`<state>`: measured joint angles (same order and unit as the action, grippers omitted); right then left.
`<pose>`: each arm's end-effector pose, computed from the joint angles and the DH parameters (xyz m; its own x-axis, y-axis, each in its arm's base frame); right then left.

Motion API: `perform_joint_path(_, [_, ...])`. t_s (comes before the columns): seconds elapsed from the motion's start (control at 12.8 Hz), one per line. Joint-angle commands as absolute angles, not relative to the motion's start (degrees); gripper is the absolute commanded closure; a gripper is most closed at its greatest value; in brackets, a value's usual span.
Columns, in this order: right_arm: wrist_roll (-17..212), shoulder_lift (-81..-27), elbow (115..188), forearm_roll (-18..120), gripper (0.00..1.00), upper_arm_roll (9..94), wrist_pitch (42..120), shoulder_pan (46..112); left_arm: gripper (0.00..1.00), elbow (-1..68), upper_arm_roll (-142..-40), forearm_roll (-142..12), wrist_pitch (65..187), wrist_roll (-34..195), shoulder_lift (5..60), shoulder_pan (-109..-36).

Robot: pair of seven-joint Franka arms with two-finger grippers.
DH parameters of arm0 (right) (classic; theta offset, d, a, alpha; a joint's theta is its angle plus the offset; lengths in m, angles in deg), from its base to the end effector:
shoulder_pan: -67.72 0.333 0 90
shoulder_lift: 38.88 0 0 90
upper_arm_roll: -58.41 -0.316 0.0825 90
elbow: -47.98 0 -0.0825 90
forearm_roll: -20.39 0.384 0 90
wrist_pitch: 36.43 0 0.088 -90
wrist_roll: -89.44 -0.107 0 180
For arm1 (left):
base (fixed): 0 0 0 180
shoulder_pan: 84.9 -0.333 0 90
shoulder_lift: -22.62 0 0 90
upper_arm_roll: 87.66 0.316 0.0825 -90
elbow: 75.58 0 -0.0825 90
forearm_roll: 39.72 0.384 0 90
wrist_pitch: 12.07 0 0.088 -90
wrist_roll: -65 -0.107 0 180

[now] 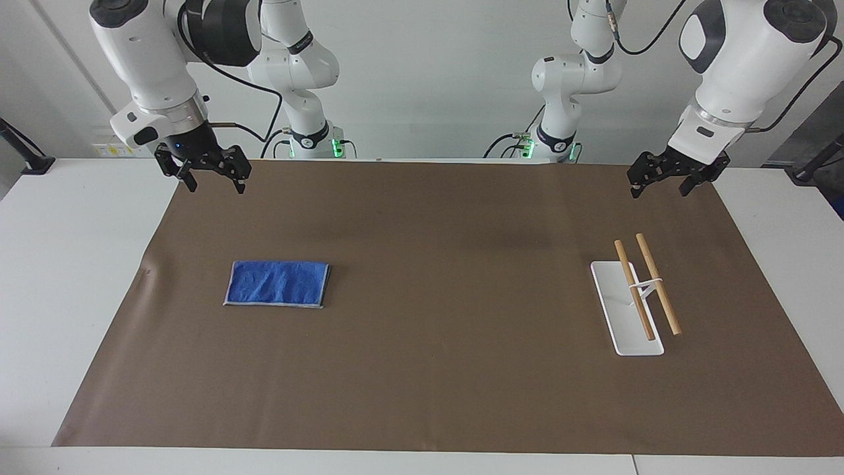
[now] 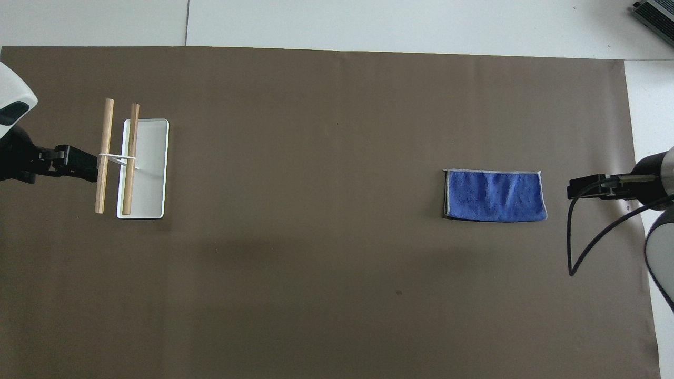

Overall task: Right arm passes towel to left arm to hang
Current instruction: 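Reach the right gripper to the blue towel and grasp its edge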

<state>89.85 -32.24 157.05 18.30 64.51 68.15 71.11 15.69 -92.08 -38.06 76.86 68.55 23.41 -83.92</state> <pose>0.5294 -0.0303 0.5504 0.9989 -0.0307 0.0366 -0.0315 -0.9992 0.0236 0.5534 -0.0489 0.6049 0.9981 -0.0317 -0.0527 -0.0334 -0.9990 -0.0312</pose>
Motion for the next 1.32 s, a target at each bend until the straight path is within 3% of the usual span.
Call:
perform_joint_path(0.0, [91.1, -32.2, 166.3, 17.8, 0.00, 64.4, 79.0, 71.0, 0.00, 17.4, -91.6, -38.6, 76.6, 68.5, 21.8, -83.8])
perform_joint_path(0.55, [93.0, -46.2, 170.1, 22.8, 0.00, 64.2, 98.7, 71.8, 0.00, 17.4, -91.6, -38.6, 76.6, 68.5, 21.8, -83.8])
perform_joint_path(0.86, [94.4, -47.3, 176.4, 23.5, 0.00, 64.2, 107.6, 71.8, 0.00, 17.4, -91.6, -38.6, 76.6, 68.5, 21.8, -83.8])
perform_joint_path(1.25, [94.7, -49.8, 176.8, 23.7, 0.00, 63.9, 110.2, 71.8, 0.00, 17.4, -91.6, -38.6, 76.6, 68.5, 21.8, -83.8])
